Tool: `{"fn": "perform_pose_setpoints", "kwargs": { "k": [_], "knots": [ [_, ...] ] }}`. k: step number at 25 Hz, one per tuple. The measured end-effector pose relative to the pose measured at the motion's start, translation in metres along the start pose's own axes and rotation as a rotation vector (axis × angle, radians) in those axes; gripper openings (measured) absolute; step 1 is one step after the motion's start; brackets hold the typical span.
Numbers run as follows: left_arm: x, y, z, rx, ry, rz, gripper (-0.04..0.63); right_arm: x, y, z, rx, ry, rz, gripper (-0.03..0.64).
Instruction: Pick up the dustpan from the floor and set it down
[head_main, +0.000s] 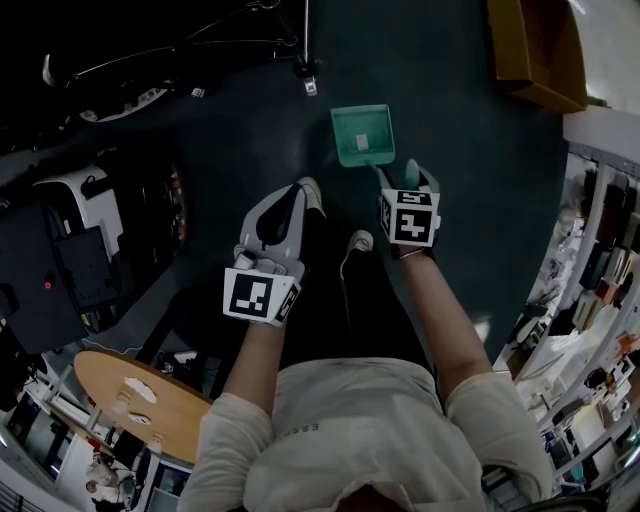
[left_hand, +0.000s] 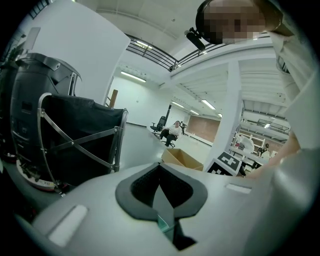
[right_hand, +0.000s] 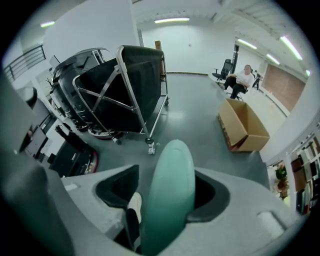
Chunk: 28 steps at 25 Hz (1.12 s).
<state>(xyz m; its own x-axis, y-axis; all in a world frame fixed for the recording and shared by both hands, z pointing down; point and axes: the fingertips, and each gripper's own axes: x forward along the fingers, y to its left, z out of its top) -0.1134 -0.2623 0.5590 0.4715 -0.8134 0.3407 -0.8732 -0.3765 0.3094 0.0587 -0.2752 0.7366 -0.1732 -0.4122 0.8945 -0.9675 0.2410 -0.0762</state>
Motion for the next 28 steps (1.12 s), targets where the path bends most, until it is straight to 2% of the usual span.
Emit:
{"fn": "perform_pose_setpoints", "kwargs": {
  "k": [1, 2, 6, 8, 12, 13, 16, 17, 22, 28],
  "knots": [
    [-0.001, 0.000, 0.003, 0.005, 0.000, -0.003, 0.008, -0.001, -0.004, 0.001, -0.004, -0.017, -0.031, 0.283],
    [-0.002, 0.000, 0.005, 0.008, 0.000, -0.005, 0.008, -0.003, -0.007, 0.003, -0.005, -0.034, -0.057, 0.299],
    [-0.008, 0.001, 0.019, 0.015, -0.013, -0.001, 0.008, -0.024, -0.010, 0.012, -0.005, -0.073, -0.067, 0.299],
    [-0.013, -0.003, 0.028, 0.020, -0.033, 0.000, 0.008, -0.043, -0.009, 0.017, 0.004, -0.100, -0.046, 0.299],
    [-0.034, -0.024, 0.061, 0.039, -0.089, 0.001, 0.008, -0.096, 0.008, 0.027, 0.030, -0.178, 0.072, 0.284],
    [-0.041, -0.033, 0.068, 0.049, -0.105, -0.004, 0.008, -0.114, 0.010, 0.028, 0.024, -0.199, 0.085, 0.231],
    [-0.068, -0.066, 0.086, 0.083, -0.146, -0.021, 0.008, -0.174, 0.008, 0.033, -0.024, -0.288, 0.066, 0.012],
    [-0.077, -0.076, 0.090, 0.095, -0.156, -0.019, 0.008, -0.194, 0.008, 0.035, -0.043, -0.323, 0.058, -0.009],
    [-0.128, -0.111, 0.101, 0.118, -0.208, 0.057, 0.008, -0.280, 0.013, 0.028, -0.148, -0.466, 0.082, -0.009],
    [-0.170, -0.154, 0.103, 0.166, -0.260, 0.047, 0.008, -0.328, 0.006, -0.006, -0.194, -0.521, 0.096, -0.009]
  ]
}}
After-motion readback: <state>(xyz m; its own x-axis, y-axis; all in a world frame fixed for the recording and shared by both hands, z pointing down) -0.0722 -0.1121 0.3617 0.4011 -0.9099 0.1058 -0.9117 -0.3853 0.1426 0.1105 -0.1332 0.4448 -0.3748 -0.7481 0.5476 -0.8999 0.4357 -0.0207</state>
